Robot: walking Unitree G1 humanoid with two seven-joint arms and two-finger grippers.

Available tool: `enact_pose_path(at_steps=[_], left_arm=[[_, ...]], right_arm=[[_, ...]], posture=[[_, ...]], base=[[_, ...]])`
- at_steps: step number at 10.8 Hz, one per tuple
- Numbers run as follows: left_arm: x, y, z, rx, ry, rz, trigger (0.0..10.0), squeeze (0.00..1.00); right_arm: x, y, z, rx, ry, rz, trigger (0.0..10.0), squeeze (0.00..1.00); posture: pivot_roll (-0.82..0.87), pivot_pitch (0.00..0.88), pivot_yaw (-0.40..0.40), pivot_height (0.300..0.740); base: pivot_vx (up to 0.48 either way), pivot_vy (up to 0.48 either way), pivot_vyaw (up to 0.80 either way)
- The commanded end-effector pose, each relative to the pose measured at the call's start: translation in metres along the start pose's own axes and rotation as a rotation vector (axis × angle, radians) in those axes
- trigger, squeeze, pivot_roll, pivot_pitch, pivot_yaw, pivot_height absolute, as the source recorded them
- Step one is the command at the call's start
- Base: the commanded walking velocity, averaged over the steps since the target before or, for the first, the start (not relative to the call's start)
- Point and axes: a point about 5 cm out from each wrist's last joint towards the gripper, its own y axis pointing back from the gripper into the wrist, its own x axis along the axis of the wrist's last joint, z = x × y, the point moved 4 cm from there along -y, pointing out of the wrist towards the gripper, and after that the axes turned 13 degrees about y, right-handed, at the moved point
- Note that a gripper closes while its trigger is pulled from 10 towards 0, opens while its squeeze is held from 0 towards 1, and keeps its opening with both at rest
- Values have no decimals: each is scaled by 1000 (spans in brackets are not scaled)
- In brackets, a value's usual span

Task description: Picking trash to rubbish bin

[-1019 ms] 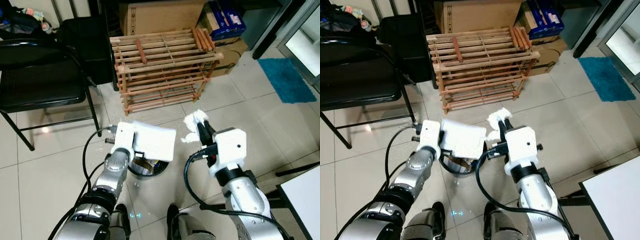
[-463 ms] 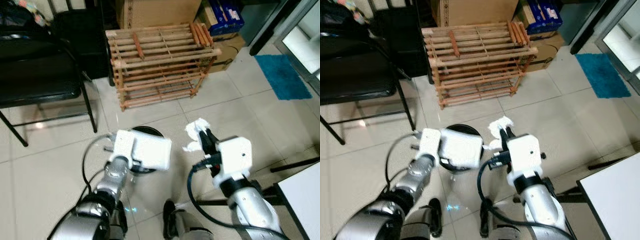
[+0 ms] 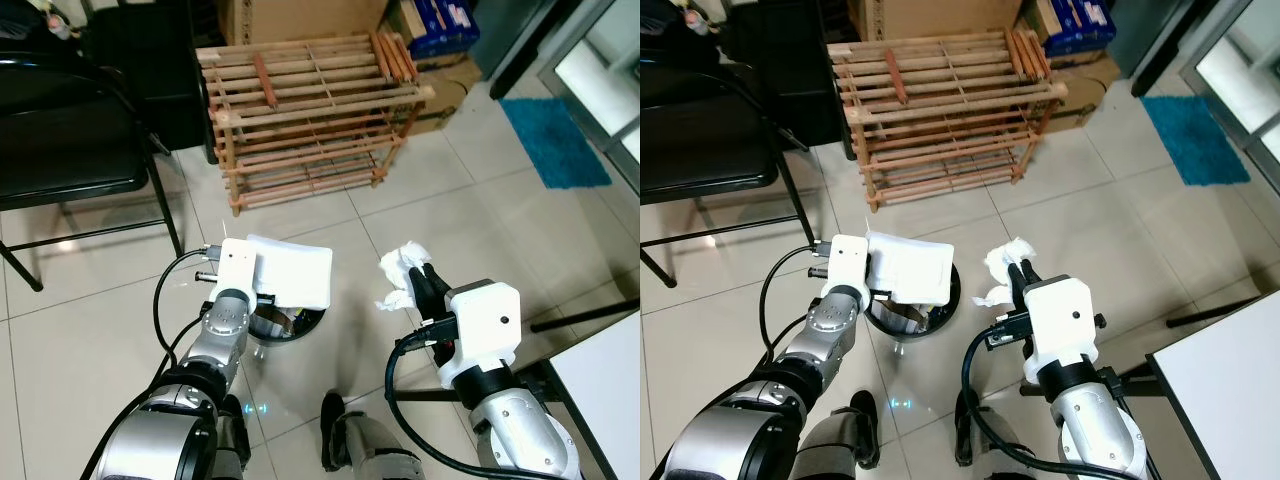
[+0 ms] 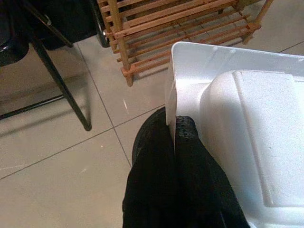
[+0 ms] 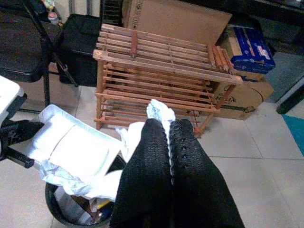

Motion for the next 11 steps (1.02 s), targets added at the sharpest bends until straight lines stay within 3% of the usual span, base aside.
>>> enact_pose_path(at_steps=[1,3,5,8,11], left_arm=[[8,-1,8,-19,28,41,0,0],[61,-5,17,-67,46,236,0,0],[99,-3,22,-103,70,355,0,0],[115,6,27,-141,106,413,0,0],[122,9,32,-169,116,413,0,0]], right_arm=[[0,1,7,-34,2,-5,10000,0],[3,-8,16,-79,13,28,10000,0],[5,-25,23,-105,25,71,10000,0],[6,-45,28,-123,31,114,10000,0],[2,-50,29,-133,31,140,10000,0]], posture=[[-99,329,-147,740],[-37,294,-119,740],[38,247,-88,740],[114,196,-61,740],[139,175,-41,740]], base=[[0,0,0],[0,0,0],[0,0,0],[0,0,0],[313,0,0]])
